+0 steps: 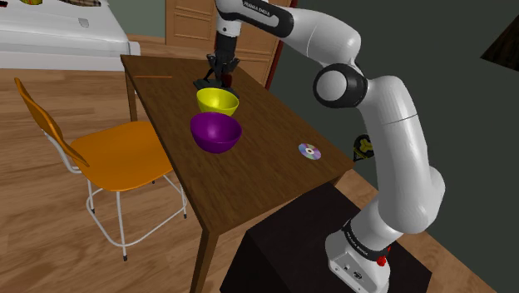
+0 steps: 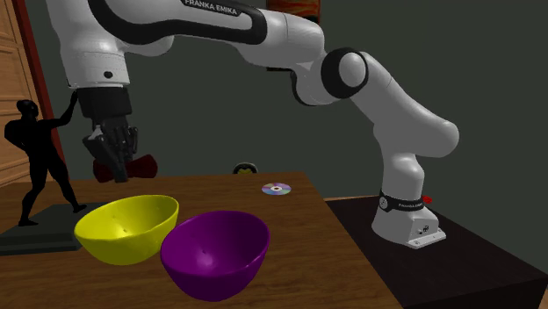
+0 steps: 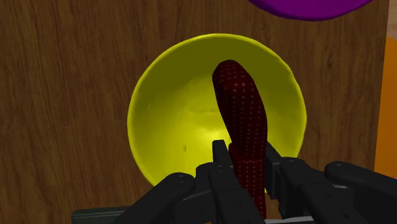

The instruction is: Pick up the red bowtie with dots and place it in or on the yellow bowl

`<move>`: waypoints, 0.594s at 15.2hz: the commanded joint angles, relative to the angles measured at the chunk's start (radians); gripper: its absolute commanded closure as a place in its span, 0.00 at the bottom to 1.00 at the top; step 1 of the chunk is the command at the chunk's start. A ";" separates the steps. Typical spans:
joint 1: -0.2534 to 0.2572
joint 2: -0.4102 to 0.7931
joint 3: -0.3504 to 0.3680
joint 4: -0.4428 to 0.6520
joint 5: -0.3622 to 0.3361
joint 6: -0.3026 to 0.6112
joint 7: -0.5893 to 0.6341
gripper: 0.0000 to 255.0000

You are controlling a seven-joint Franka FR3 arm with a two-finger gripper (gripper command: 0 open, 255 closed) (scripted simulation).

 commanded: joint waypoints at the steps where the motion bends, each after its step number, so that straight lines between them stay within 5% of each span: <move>1: 0.003 0.023 -0.002 0.021 -0.002 0.003 -0.001 1.00; 9: -0.023 -0.035 0.002 -0.194 0.001 0.156 0.007 1.00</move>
